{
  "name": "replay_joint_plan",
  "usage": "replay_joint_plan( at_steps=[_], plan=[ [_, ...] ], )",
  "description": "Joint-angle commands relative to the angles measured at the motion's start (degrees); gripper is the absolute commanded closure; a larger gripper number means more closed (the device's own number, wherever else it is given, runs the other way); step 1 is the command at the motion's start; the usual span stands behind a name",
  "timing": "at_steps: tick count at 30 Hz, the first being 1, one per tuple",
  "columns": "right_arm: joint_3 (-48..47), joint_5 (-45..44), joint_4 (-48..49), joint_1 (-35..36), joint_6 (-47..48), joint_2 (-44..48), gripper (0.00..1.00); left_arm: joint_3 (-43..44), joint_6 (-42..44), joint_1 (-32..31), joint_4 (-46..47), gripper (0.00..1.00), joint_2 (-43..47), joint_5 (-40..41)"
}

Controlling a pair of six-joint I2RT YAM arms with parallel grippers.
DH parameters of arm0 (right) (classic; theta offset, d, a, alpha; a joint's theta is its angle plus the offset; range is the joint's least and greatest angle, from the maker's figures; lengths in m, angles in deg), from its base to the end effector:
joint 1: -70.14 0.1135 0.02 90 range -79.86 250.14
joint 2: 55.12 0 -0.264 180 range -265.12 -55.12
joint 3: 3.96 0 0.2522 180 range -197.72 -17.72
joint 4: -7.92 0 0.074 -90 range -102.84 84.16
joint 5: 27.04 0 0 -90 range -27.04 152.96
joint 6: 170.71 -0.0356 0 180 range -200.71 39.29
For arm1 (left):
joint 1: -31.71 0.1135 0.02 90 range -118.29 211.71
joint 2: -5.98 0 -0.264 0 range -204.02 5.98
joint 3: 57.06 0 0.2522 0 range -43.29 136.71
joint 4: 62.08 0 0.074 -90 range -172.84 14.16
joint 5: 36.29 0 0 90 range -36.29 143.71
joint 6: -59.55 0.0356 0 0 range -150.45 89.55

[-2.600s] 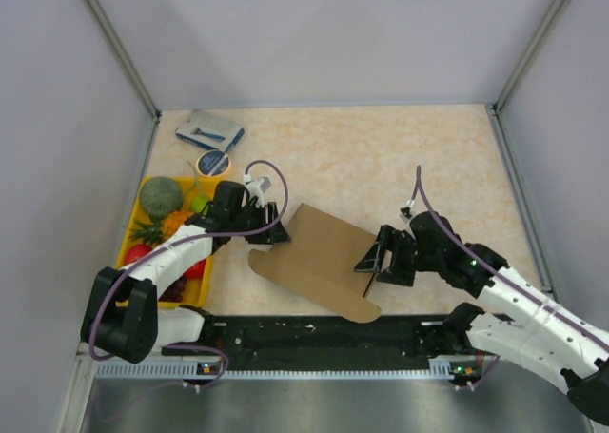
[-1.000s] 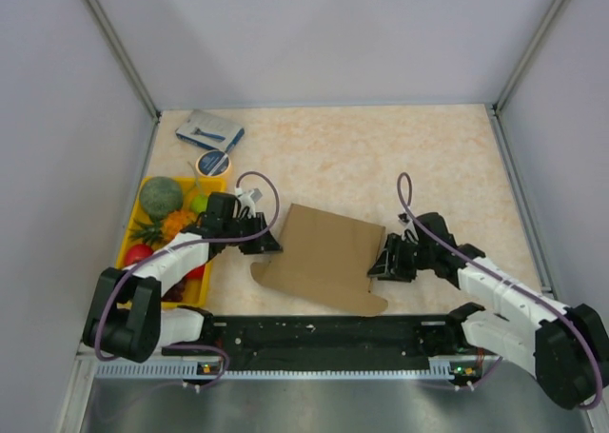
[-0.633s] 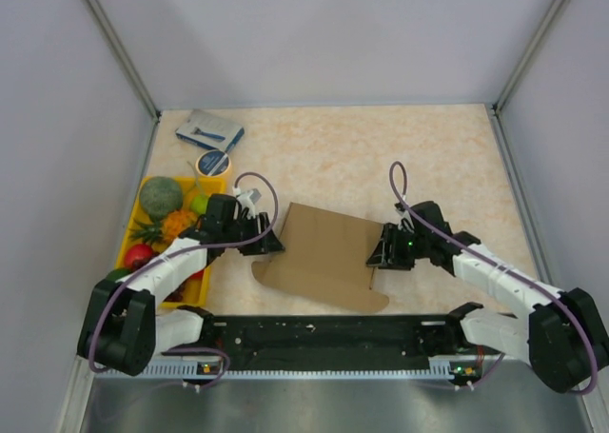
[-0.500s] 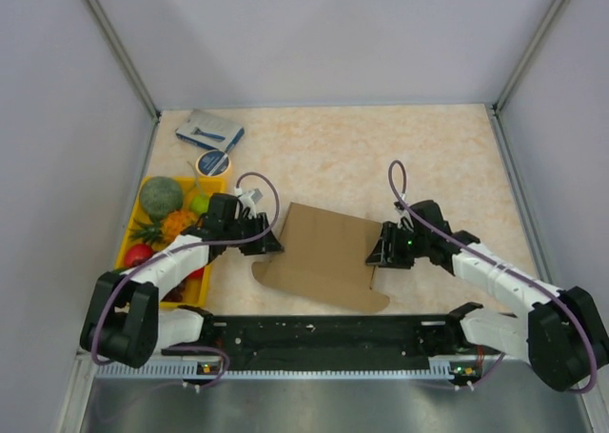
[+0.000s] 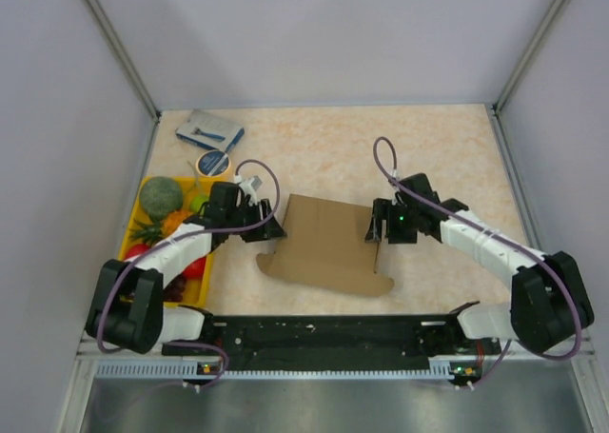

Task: Fold the paper box

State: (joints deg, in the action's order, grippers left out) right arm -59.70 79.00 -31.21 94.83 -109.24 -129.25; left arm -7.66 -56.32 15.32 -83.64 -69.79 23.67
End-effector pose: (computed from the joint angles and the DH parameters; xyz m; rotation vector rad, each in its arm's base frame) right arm 0.2187 0.1114 0.1966 -0.0201 2.6776 0.6861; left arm 0.2361 -0.0880 0.1796 0.0499 2.4848 -0.9614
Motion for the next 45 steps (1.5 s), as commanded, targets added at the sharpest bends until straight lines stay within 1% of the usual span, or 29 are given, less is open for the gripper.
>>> replay_joint_plan(
  at_steps=[1,2,3,5,6,7,8,9,10,12,13,16,17,18,20,21,23,26,28,30,31,33,34,36,38,39,41,42,45],
  plan=[
    [-10.0,-23.1,-12.6,6.1,8.8,4.1,0.18,4.8,3.8,1.1,-7.2,0.39,6.8,5.9],
    [-12.2,-25.7,-16.6,8.0,9.5,5.4,0.16,5.5,4.2,1.4,-8.1,0.38,7.7,6.1],
    [-13.5,-27.7,-18.6,12.2,9.8,6.4,0.15,5.5,4.9,2.1,-9.0,0.37,9.8,6.6],
    [-16.9,-34.1,-21.7,18.2,10.6,7.7,0.14,5.3,5.1,3.3,-10.7,0.37,12.0,5.9],
    [-17.6,-37.1,-23.2,23.2,11.3,7.9,0.13,4.8,4.8,4.9,-11.3,0.37,14.5,5.5],
    [-18.0,-44.5,-23.5,33.4,12.7,7.7,0.13,4.3,4.3,5.7,-11.7,0.36,15.9,4.6],
    [-18.6,-48.9,-23.4,40.0,13.5,6.6,0.12,3.7,3.8,6.6,-11.8,0.36,19.1,4.1],
    [-18.7,-53.3,-23.7,45.1,14.5,5.1,0.11,2.7,2.0,8.3,-12.2,0.36,20.7,4.0],
    [-18.8,-60.4,-23.9,54.3,16.0,3.4,0.1,2.3,0.9,9.0,-12.4,0.36,22.3,4.6],
    [-19.2,-67.0,-24.0,60.8,17.7,-4.0,0.08,1.5,-2.8,10.4,-13.6,0.32,26.5,4.7],
    [-19.7,-71.2,-25.1,65.2,18.3,-6.6,0.07,0.6,-4.0,10.7,-13.8,0.27,27.9,4.6],
    [-22.7,-76.7,-27.4,69.3,19.6,-18.7,0.06,0.2,-7.1,11.4,-16.3,0.25,32.0,4.6],
    [-23.9,-78.1,-27.5,71.3,20.4,-21.2,0.05,0.4,-7.2,11.6,-17.5,0.24,34.3,6.8],
    [-24.6,-79.9,-28.0,71.8,20.5,-25.9,0.04,0.6,-7.3,12.2,-19.4,0.23,35.5,8.5],
    [-25.4,-81.4,-28.6,72.1,20.0,-29.2,0.04,0.7,-7.3,12.9,-20.2,0.19,39.4,11.2],
    [-25.2,-84.1,-28.8,72.1,19.4,-30.5,0.03,0.6,-7.6,13.0,-20.4,0.18,40.4,11.8],
    [-25.3,-85.4,-29.0,72.0,18.3,-32.7,0.03,0.8,-7.9,13.0,-20.8,0.15,42.5,12.1],
    [-25.8,-83.4,-29.0,72.0,16.1,-34.8,0.04,0.3,-9.3,13.2,-21.2,0.13,43.1,10.9],
    [-25.3,-86.8,-30.1,72.0,13.6,-37.0,0.06,0.0,-10.6,13.2,-21.2,0.13,42.7,9.7],
    [-25.7,-89.3,-34.2,71.9,9.6,-39.1,0.09,-0.6,-11.7,13.2,-21.5,0.13,42.1,9.7],
    [-25.7,-89.6,-35.2,71.8,6.1,-39.2,0.14,-0.7,-11.9,13.3,-21.5,0.13,41.9,9.8],
    [-24.8,-89.2,-35.7,71.7,4.5,-38.4,0.2,-1.5,-12.4,13.3,-20.3,0.11,41.2,9.5],
    [-24.6,-89.2,-35.8,71.6,3.3,-38.1,0.26,-1.8,-12.8,13.3,-19.9,0.1,40.8,9.0],
    [-23.3,-89.9,-35.7,71.6,2.3,-37.3,0.32,-2.4,-14.1,13.3,-18.2,0.07,39.2,7.9],
    [-22.7,-90.2,-35.9,71.4,1.4,-37.0,0.47,-3.3,-15.6,13.3,-16.2,0.07,36.9,5.6],
    [-22.7,-90.6,-35.9,71.5,0.9,-36.7,0.62,-3.6,-16.1,13.3,-15.7,0.05,36.0,4.8],
    [-22.9,-90.7,-35.9,71.4,0.7,-36.4,0.74,-4.0,-16.3,13.3,-14.7,0.04,33.2,3.3],
    [-22.9,-90.8,-36.0,71.4,0.5,-35.9,0.78,-4.0,-16.1,13.3,-14.3,0.03,32.2,3.0],
    [-22.5,-91.4,-36.1,71.4,0.6,-35.0,0.79,-4.2,-15.3,13.3,-12.7,0.03,28.4,0.6]
  ],
)
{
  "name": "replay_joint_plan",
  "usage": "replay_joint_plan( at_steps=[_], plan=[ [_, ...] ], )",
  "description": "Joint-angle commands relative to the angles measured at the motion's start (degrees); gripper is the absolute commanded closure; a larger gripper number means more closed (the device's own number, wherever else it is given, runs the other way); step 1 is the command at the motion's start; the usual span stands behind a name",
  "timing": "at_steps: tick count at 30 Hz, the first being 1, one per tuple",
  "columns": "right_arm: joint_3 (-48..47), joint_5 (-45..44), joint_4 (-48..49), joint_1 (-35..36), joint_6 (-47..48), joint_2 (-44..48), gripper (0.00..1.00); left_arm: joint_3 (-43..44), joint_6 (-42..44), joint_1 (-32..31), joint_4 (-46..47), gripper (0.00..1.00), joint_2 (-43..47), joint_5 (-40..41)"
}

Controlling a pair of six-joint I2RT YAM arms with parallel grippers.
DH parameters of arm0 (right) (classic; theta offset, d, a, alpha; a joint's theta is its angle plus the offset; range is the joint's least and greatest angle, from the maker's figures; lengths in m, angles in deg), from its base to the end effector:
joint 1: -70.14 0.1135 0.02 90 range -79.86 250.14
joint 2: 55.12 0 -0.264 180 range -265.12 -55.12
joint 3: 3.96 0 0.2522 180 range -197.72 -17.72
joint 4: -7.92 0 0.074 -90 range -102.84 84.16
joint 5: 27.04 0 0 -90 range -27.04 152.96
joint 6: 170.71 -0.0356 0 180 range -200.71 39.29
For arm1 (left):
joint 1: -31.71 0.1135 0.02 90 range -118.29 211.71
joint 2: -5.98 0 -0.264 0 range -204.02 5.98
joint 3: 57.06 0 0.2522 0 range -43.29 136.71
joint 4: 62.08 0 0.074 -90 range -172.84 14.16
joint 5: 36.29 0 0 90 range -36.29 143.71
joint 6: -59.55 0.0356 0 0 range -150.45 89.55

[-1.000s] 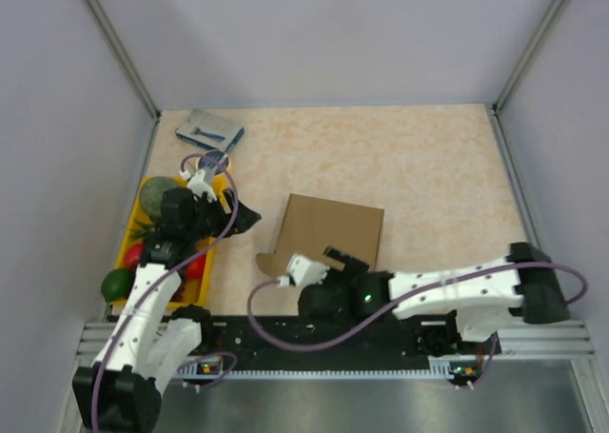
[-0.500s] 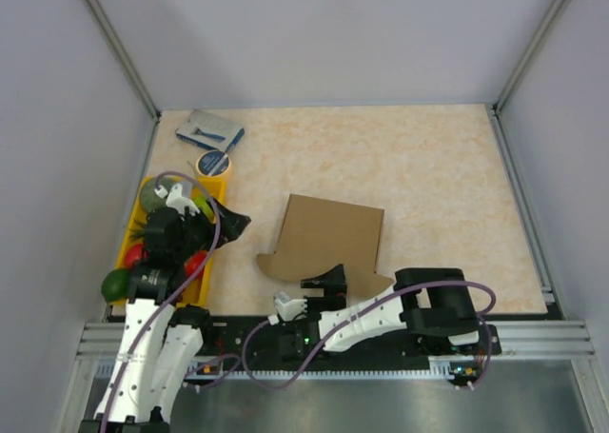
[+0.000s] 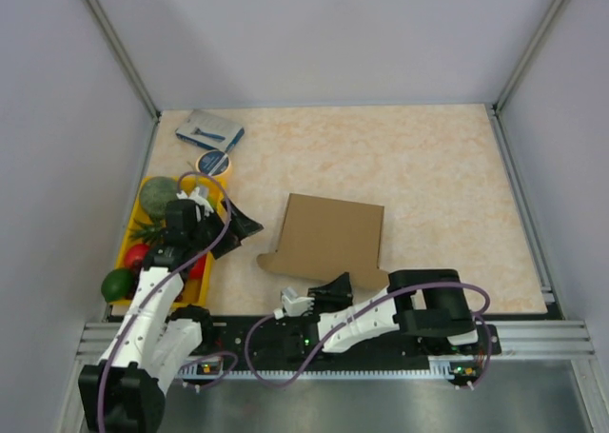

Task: Fold the paper box

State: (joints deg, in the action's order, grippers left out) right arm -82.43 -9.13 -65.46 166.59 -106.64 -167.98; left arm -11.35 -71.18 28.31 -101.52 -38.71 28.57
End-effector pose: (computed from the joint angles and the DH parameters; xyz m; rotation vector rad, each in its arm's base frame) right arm -0.0006 0.3066 0.1334 -1.3242 1.4836 -0.9636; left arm 0.1665 -0.0250 0.2376 -0.5035 2.2681 -0.8966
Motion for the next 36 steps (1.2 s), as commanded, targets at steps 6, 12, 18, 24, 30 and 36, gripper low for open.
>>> replay_joint_plan(
  at_steps=[6,12,18,24,30,36],
  plan=[
    [1.1,-3.8,-2.0,-0.4,-0.3,7.9,0.89,-5.7,-2.4,0.3,14.5,0.02,-8.8,-12.4],
    [1.3,-4.8,-2.1,-0.5,2.6,13.1,0.94,-12.2,-7.9,0.3,30.7,0.02,-11.4,-16.8],
    [1.5,-4.9,-2.1,-0.6,4.8,17.0,0.94,-14.5,-14.5,0.3,46.0,0.02,-18.5,-23.0],
    [1.4,-4.5,-2.2,-1.0,6.2,18.8,0.95,-17.6,-24.5,0.2,59.9,0.01,-21.7,-25.0],
    [-1.8,1.2,-1.6,-2.7,10.0,22.1,1.0,-19.4,-27.3,0.8,58.3,0.02,-16.7,-20.3],
    [-5.4,12.3,1.8,-9.1,21.4,28.9,1.0,-12.3,-17.8,4.9,34.0,0.02,0.8,-7.6]
  ],
)
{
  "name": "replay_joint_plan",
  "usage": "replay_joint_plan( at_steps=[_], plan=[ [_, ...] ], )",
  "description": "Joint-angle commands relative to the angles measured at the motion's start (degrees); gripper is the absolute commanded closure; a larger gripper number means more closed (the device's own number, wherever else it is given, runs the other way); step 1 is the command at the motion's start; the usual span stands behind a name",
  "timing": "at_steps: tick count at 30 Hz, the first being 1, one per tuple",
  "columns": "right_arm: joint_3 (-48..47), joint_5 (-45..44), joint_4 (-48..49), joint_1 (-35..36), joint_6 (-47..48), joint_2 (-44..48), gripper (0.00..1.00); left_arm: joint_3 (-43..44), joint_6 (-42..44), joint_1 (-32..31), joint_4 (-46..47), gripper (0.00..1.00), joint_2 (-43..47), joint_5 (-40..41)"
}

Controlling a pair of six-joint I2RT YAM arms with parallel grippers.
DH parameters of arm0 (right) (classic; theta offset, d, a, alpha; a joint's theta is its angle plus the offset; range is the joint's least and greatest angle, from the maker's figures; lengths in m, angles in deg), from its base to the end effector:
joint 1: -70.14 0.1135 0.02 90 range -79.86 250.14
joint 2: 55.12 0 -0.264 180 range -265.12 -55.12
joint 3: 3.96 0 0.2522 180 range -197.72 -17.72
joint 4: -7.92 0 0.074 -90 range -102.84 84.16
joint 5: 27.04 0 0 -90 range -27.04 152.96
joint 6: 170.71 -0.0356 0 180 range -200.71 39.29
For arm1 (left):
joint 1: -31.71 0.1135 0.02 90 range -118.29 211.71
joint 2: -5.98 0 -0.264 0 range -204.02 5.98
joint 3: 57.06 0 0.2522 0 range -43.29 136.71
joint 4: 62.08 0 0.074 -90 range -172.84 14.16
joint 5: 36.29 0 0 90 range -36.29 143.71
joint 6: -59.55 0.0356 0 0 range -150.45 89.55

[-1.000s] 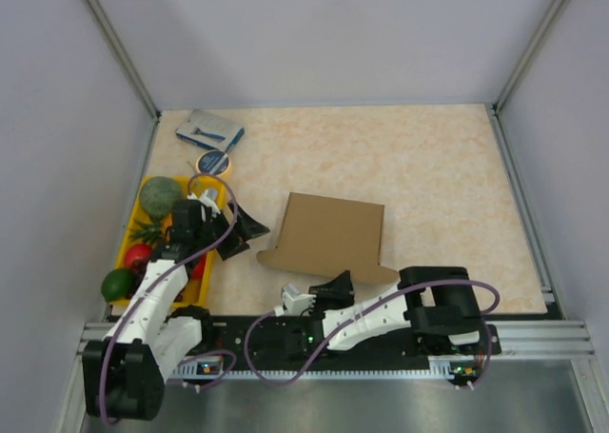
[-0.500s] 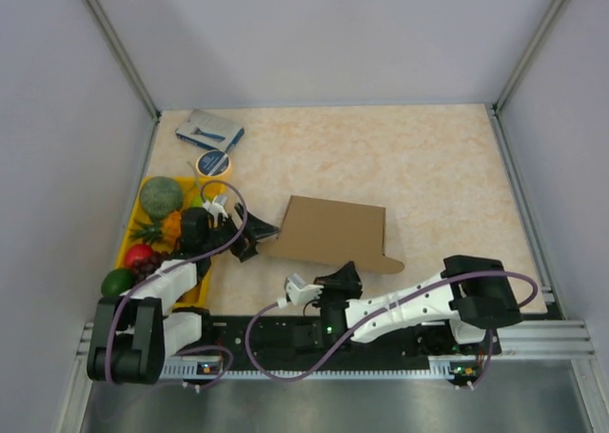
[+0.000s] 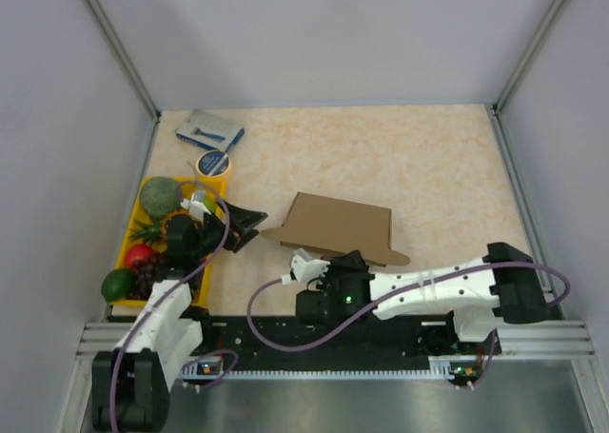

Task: Fold the paper box

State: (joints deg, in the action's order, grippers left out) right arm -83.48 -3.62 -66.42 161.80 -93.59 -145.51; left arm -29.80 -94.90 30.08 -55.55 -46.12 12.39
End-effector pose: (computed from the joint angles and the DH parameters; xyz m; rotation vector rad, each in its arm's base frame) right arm 0.0246 0.2777 0.2421 -1.2637 1.6282 -0.7597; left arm 0.1816 -0.0287 0.1842 -0.5802 2.0008 -1.4270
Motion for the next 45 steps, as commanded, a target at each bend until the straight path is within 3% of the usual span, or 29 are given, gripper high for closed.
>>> replay_joint_plan(
  at_steps=[1,2,6,10,13,17,20,25,33,39,45],
  plan=[
    [-4.9,9.2,3.7,-5.2,10.8,7.3,1.0,8.2,9.9,4.3,-15.6,0.02,10.8,10.6],
    [-5.5,14.2,4.1,-6.1,12.5,8.9,1.0,10.3,12.1,5.0,-23.1,0.02,11.7,12.4],
    [-8.2,23.9,4.7,-10.8,20.6,11.1,1.0,18.7,20.2,6.3,-34.7,0.02,13.7,17.8],
    [-12.8,35.2,4.6,-18.9,25.1,10.8,1.0,19.6,23.0,6.3,-35.5,0.03,16.6,17.2],
    [-15.5,44.8,4.7,-22.3,28.4,10.7,1.0,18.5,24.7,6.3,-33.2,0.11,17.8,11.3],
    [-19.5,54.3,4.4,-30.9,31.8,8.8,1.0,23.0,31.1,6.0,-36.2,0.13,16.8,7.2],
    [-22.5,55.8,3.7,-33.3,32.7,7.2,1.0,26.0,35.2,5.4,-39.4,0.15,15.3,6.4],
    [-26.0,57.5,2.5,-34.3,32.0,6.6,1.0,28.9,34.6,4.7,-39.5,0.16,15.4,4.6],
    [-26.3,73.9,2.0,-40.1,29.1,7.5,1.0,30.8,35.9,4.6,-41.6,0.19,14.9,3.3],
    [-27.3,84.7,1.8,-49.9,28.6,6.6,1.0,32.8,36.2,4.5,-42.0,0.19,14.1,2.1],
    [-30.8,80.7,1.5,-53.7,29.8,3.0,1.0,33.4,35.4,4.2,-40.6,0.21,12.1,0.3]
  ],
)
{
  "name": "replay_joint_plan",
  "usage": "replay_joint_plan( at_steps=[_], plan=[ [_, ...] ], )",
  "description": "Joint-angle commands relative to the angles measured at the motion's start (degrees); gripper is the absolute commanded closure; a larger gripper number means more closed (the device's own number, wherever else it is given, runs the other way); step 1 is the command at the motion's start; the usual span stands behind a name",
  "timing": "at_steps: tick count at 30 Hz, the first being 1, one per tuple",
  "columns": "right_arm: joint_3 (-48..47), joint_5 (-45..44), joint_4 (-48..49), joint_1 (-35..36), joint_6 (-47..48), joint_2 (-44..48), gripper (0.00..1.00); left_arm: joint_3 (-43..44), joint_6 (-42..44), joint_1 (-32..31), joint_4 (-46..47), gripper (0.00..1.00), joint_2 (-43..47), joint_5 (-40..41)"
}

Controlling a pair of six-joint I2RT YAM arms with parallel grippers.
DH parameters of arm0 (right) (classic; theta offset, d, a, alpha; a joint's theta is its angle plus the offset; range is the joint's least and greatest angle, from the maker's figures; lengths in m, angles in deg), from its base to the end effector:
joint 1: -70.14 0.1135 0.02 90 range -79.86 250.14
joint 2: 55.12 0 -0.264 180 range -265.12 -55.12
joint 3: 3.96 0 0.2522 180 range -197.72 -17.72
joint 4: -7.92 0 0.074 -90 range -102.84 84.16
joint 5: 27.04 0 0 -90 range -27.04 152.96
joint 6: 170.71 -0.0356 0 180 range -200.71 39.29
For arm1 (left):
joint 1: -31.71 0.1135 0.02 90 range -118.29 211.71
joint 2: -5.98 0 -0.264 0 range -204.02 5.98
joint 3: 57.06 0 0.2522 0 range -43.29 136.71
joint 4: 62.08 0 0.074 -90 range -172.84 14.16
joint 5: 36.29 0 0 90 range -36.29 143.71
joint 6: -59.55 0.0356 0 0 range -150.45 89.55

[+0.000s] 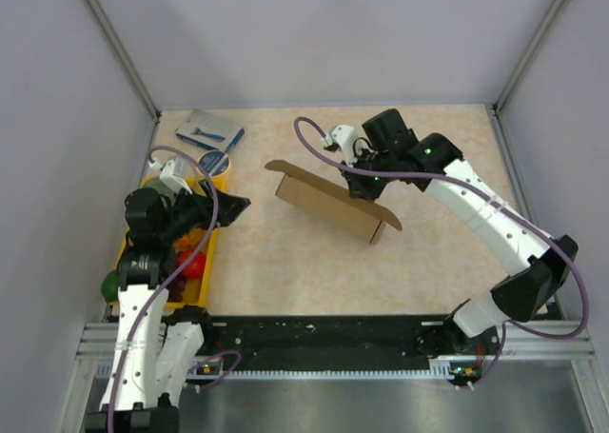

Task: Fold the paper box

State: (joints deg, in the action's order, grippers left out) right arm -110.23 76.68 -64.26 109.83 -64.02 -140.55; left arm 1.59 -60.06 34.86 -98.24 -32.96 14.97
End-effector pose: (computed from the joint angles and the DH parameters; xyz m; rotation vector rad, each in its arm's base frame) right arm 0.2274 0.1997 0.3816 -1.2676 2.1428 0.4672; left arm 0.1507 -0.0140 0.3357 -0.0549 1.8978 -0.9425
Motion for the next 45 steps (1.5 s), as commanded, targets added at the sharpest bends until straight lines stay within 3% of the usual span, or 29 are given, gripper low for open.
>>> replay_joint_plan(
  at_steps=[1,5,6,10,12,15,17,19,20,24,26,28,31,35,38,40,45],
  plan=[
    [-4.3,-0.2,-0.6,-2.1,0.5,-2.4,1.0,1.4,0.3,-0.7,2.4,0.22,-1.1,-2.7],
    [-4.9,-3.0,-0.6,-2.3,1.8,-5.0,1.0,-1.7,-1.9,-3.0,7.5,0.23,-2.1,-3.5],
    [-4.4,-3.7,-0.6,-2.3,2.0,-5.4,1.0,-1.8,-1.5,-6.5,8.0,0.2,-3.2,-2.8],
    [-3.3,-10.0,0.6,-2.3,2.5,-6.8,1.0,0.2,2.4,-16.9,6.2,0.16,-8.2,5.9],
    [-3.3,-11.7,1.5,-2.2,2.7,-6.8,1.0,0.3,1.5,-19.8,7.8,0.19,-10.7,10.4],
    [-3.2,-14.8,2.5,-2.3,2.8,-6.7,0.99,-1.5,-1.8,-19.9,11.0,0.31,-13.0,11.6],
    [-2.6,-16.0,3.5,-2.3,3.0,-6.3,0.96,-1.6,-3.1,-20.0,13.6,0.32,-13.7,12.4],
    [-1.6,-15.5,4.2,-2.2,3.4,-6.1,0.95,-0.7,-3.9,-19.9,16.1,0.29,-14.2,14.0],
    [-1.4,-15.4,4.4,-2.3,3.3,-6.2,0.94,0.3,-3.9,-19.9,16.3,0.21,-15.5,14.2],
    [-1.2,-15.2,5.1,-2.3,3.0,-6.0,0.83,8.4,-0.1,-19.0,12.9,0.07,-22.3,13.9],
    [-0.8,-15.3,5.5,-2.3,2.7,-5.4,0.75,14.2,0.4,-17.0,9.8,0.07,-27.7,10.2],
    [-0.5,-15.3,5.9,-2.5,2.5,-5.4,0.74,18.4,1.3,-13.1,9.6,0.11,-31.0,4.6],
    [-0.3,-14.8,6.5,-2.8,1.6,-5.8,0.78,23.2,4.7,-10.3,8.2,0.2,-35.7,2.9],
    [-0.8,-13.9,6.4,-2.8,0.8,-6.0,0.81,24.4,15.3,-10.3,10.1,0.18,-37.6,3.1],
    [-1.3,-9.1,6.6,-3.6,0.6,-5.3,0.92,28.1,22.6,-10.2,9.0,0.2,-40.8,-3.2],
    [-1.4,-7.0,6.5,-4.1,1.0,-5.3,1.0,30.3,28.1,-10.3,8.2,0.25,-42.4,-3.4],
    [-1.4,-3.2,6.5,-5.0,1.5,-5.4,1.0,32.0,38.1,-10.5,10.0,0.32,-46.7,-8.6]
  ],
)
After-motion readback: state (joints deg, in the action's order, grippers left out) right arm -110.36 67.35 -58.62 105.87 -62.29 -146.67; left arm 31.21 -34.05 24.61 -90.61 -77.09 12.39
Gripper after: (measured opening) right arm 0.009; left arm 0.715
